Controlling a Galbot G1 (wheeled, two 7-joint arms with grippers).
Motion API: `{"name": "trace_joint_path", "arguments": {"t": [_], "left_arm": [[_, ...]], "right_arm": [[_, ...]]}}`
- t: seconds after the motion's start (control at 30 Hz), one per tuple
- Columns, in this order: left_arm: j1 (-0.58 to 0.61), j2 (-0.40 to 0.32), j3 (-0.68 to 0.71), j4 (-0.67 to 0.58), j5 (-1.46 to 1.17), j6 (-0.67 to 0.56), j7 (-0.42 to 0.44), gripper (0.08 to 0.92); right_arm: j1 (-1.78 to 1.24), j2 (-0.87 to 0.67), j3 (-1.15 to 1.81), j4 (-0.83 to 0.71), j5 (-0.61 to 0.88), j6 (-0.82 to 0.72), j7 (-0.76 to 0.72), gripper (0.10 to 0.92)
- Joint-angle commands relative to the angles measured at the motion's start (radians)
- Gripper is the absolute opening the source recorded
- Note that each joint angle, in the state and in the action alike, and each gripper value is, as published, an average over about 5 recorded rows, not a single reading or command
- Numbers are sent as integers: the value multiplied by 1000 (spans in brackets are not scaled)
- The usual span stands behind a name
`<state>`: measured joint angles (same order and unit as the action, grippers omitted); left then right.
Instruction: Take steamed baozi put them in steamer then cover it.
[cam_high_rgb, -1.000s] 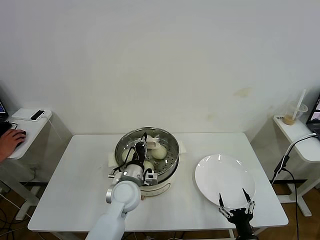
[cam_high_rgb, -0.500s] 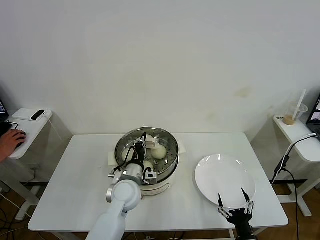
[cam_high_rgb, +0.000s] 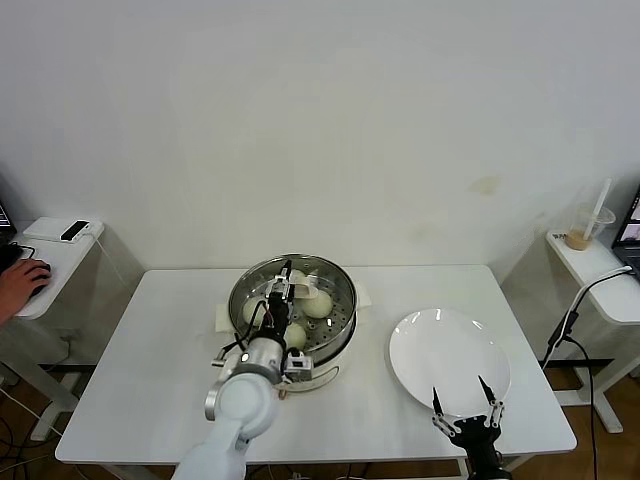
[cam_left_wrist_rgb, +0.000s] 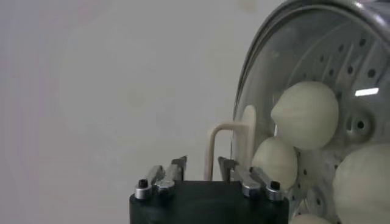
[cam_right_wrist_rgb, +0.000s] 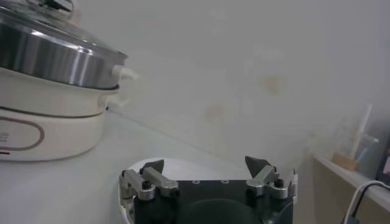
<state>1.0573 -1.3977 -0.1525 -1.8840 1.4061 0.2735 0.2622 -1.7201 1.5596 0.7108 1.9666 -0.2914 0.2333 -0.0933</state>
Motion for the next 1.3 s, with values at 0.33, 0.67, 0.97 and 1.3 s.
{"name": "trace_joint_path", "arguments": {"t": [0.33, 0.67, 0.97, 1.3], "left_arm": [[389, 53, -107, -359, -257, -176, -198, 820], [507, 46, -325, -313, -1266, -300, -455, 823], [616, 39, -394, -307, -1503, -292, -451, 823], [696, 22, -457, -290, -1534, -289, -423, 823]], "right_arm": [[-13, -54, 1, 7, 43, 2, -3, 823], [-5, -57, -15, -21, 49, 8, -7, 823], [-24, -108, -11, 0, 126, -5, -23, 823], [-29, -161, -30, 4, 209, -38, -33, 823]]}}
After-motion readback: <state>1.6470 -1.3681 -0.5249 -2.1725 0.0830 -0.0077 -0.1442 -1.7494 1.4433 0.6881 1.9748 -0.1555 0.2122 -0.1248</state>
